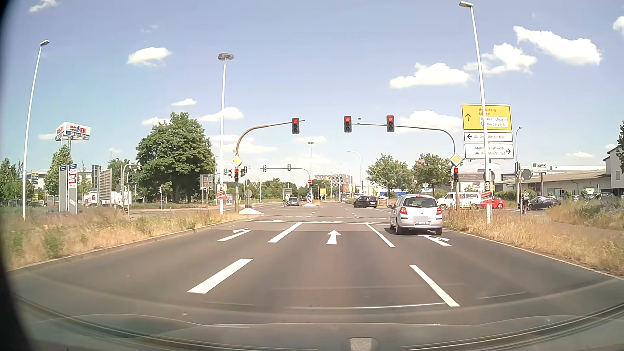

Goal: Follow the waypoints while adhering to traffic rules and regulations

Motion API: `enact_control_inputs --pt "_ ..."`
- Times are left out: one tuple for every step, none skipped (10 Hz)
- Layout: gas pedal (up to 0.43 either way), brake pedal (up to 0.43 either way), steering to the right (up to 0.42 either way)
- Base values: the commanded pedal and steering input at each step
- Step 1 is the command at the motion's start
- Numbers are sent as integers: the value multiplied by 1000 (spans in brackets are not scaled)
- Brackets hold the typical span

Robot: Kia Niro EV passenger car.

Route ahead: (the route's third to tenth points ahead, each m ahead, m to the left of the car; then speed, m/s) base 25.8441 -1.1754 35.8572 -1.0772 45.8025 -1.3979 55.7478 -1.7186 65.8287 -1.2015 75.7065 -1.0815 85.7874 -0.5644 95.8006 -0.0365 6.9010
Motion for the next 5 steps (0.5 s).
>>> enact_control_inputs --pt "0 262 23" --pt "0 262 23" --pt "0 262 23" --pt "0 262 22" --pt "0 268 21"
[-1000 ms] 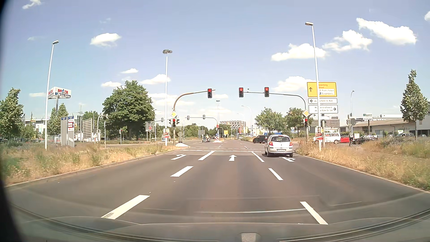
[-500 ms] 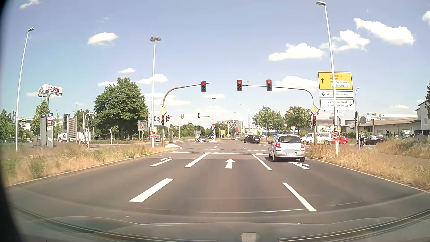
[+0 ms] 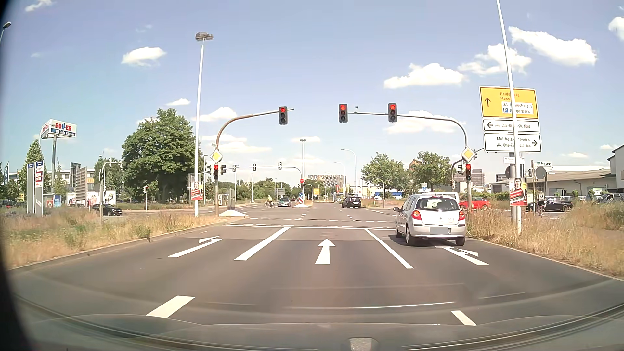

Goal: Follow the waypoints while adhering to traffic rules and regulations

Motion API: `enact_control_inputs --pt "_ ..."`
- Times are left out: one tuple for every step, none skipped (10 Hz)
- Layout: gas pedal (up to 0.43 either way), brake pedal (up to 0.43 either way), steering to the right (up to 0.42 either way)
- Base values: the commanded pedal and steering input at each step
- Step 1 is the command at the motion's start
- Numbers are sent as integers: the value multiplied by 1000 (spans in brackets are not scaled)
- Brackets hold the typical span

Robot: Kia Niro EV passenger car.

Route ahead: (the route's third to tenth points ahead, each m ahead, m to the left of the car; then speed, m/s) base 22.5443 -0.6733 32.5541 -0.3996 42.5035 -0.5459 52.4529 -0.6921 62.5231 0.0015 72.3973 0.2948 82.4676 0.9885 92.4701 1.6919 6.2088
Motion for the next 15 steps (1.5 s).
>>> enact_control_inputs --pt "0 268 20" --pt "0 268 16" --pt "0 268 16" --pt "0 268 16" --pt "0 268 14" --pt "0 268 11" --pt "0 274 8" --pt "0 280 6" --pt "0 280 4" --pt "0 280 -1" --pt "0 287 -6" --pt "0 287 -10" --pt "0 287 -13" --pt "0 287 -15" --pt "0 287 -17"
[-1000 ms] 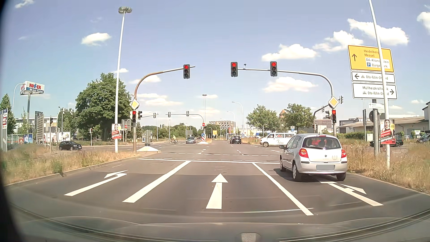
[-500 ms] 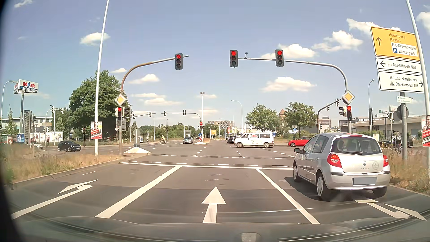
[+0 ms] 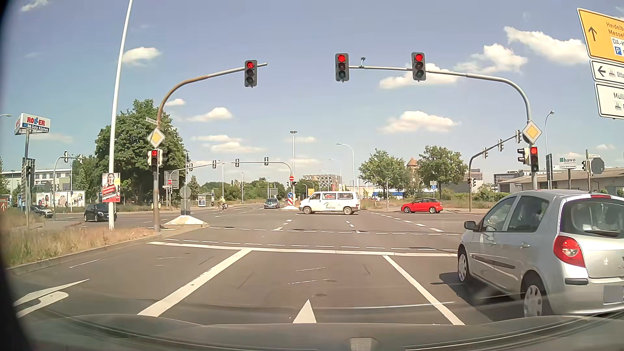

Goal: Follow the waypoints while adhering to traffic rules and regulations

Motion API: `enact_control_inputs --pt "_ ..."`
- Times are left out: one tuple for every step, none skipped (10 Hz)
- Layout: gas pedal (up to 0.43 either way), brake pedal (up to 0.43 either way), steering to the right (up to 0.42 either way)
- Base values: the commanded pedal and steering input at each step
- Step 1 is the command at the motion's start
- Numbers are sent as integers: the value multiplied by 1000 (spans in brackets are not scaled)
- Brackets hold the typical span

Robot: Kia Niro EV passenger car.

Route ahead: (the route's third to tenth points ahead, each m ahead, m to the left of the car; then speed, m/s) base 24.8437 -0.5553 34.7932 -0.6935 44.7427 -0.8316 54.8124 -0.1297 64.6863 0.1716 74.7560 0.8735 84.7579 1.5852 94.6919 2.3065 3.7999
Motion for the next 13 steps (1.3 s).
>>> enact_control_inputs --pt "0 287 -20" --pt "0 287 -21" --pt "0 280 -21" --pt "0 287 -18" --pt "0 287 -10" --pt "0 280 -1" --pt "0 287 1" --pt "0 280 1" --pt "0 280 1" --pt "0 287 1" --pt "0 280 1" --pt "0 280 1" --pt "0 280 1"
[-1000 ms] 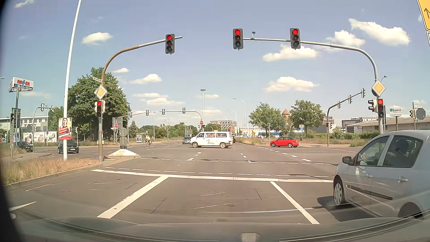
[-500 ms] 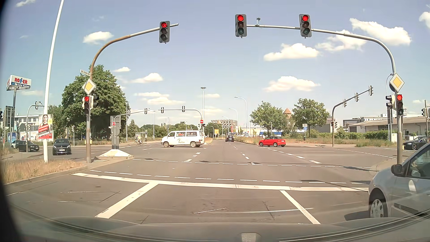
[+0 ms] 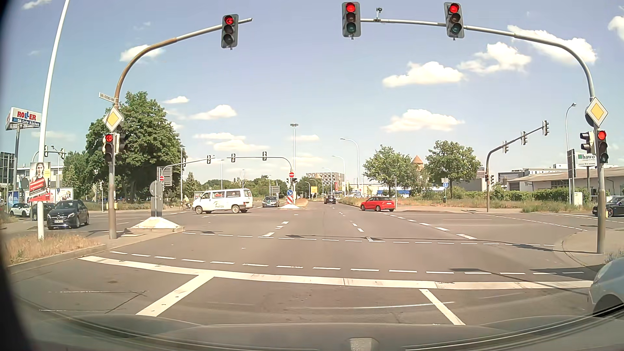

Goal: Follow the waypoints while adhering to traffic rules and regulations

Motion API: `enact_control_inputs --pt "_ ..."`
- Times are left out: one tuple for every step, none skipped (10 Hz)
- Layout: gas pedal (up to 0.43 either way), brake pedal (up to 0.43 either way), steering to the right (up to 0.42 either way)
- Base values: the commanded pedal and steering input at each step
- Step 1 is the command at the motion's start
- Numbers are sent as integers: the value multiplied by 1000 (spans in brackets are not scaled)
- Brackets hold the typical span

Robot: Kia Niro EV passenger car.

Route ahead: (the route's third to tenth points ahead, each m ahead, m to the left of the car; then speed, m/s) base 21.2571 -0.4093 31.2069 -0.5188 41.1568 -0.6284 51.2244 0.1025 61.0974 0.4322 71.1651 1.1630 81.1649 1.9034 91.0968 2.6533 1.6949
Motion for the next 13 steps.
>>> enact_control_inputs --pt "0 268 1" --pt "0 268 1" --pt "0 268 1" --pt "0 262 1" --pt "0 244 1" --pt "0 238 1" --pt "0 226 1" --pt "0 220 1" --pt "0 220 1" --pt "0 220 1" --pt "0 220 1" --pt "0 226 1" --pt "0 226 2"
